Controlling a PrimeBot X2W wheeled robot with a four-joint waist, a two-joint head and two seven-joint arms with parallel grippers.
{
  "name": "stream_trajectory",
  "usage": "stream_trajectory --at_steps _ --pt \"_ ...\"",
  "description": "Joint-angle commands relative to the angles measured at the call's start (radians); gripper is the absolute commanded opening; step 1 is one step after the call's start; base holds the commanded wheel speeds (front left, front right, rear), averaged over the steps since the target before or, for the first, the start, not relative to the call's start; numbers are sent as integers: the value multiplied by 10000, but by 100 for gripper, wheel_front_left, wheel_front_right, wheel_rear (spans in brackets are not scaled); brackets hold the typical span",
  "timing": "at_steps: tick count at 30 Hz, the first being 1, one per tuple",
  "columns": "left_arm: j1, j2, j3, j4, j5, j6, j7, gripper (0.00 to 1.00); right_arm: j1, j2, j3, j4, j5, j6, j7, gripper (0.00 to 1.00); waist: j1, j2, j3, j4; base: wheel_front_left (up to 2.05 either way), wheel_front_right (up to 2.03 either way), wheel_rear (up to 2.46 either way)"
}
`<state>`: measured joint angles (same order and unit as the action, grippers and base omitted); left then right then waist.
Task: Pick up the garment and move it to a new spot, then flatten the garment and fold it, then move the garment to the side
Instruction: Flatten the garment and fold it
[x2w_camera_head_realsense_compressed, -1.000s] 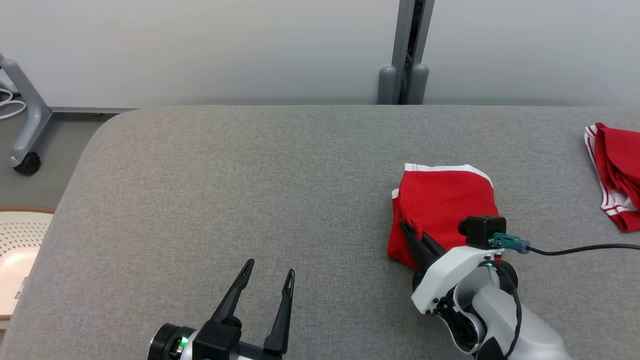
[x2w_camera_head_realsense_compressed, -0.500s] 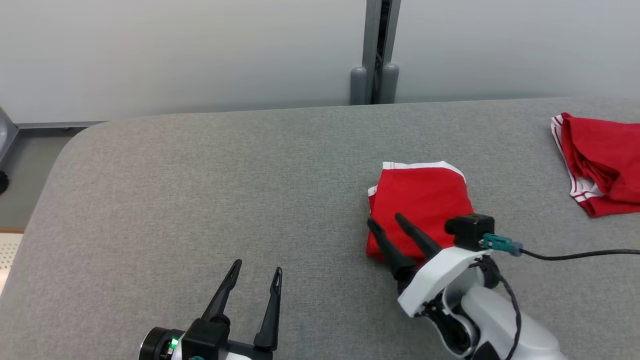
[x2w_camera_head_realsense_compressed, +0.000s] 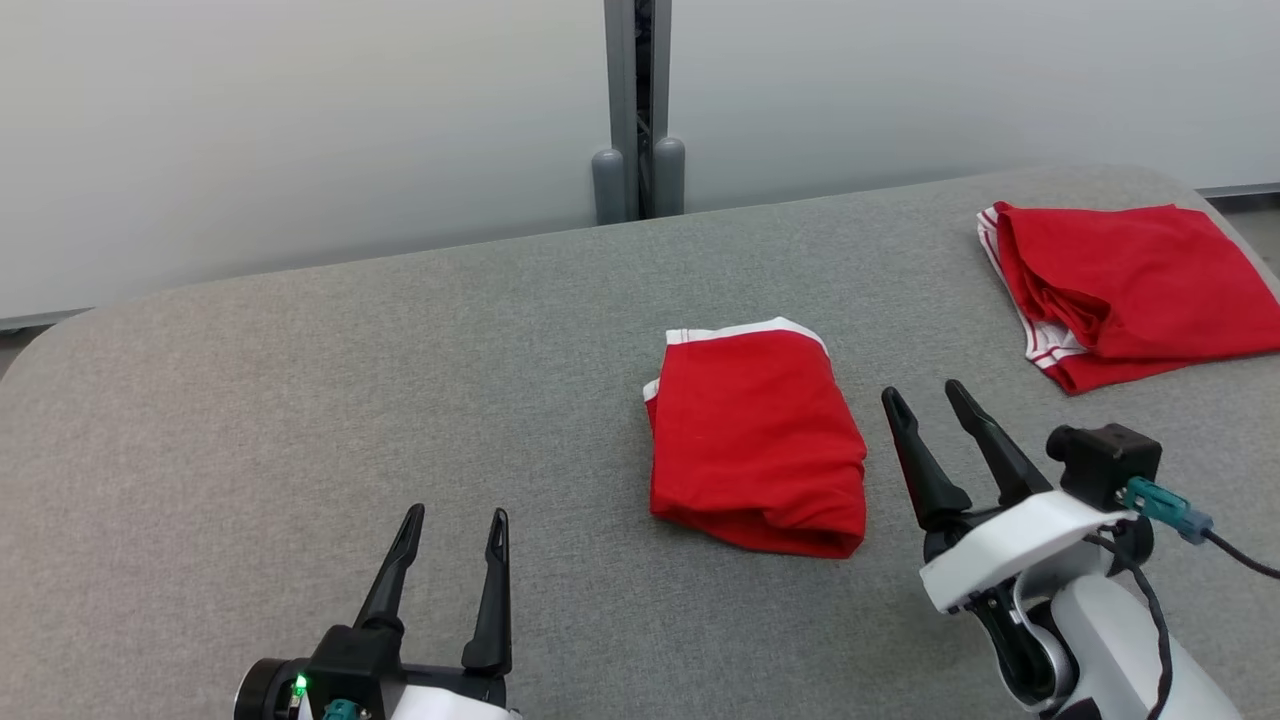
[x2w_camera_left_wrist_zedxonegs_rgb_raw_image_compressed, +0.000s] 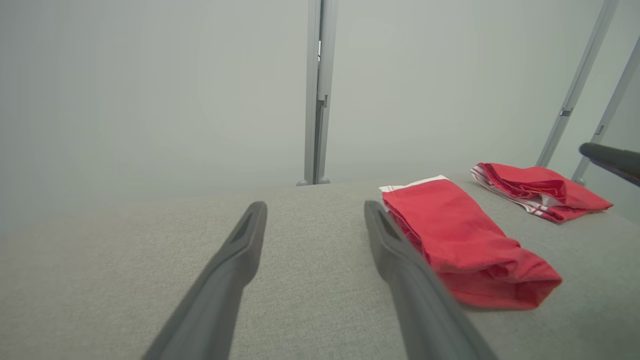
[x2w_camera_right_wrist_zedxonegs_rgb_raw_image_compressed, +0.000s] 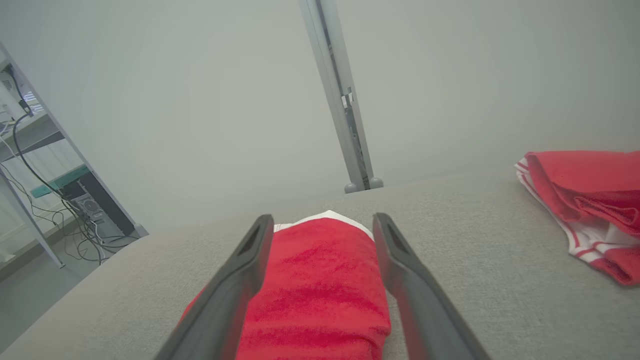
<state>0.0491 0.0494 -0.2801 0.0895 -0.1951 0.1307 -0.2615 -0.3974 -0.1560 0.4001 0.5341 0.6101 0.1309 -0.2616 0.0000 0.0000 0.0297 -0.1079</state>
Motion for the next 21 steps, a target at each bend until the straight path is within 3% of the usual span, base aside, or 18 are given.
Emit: stream_trajectory --at_steps 1,12,21 --pt "47 33 81 -42 -72 45 -37 100 302 -49 -201 -186 -220 -5 -54 100 0 0 -85 -149 0 0 0" --pt "239 34 404 -15 -174 95 -37 100 2326 91 -1553 -2357 -2557 -5 -56 100 0 0 -266 -452 0 0 0" --pt "410 34 413 -125 -162 111 -37 100 3725 403 -2074 -3510 -3360 -5 -55 100 0 0 -384 -323 0 0 0"
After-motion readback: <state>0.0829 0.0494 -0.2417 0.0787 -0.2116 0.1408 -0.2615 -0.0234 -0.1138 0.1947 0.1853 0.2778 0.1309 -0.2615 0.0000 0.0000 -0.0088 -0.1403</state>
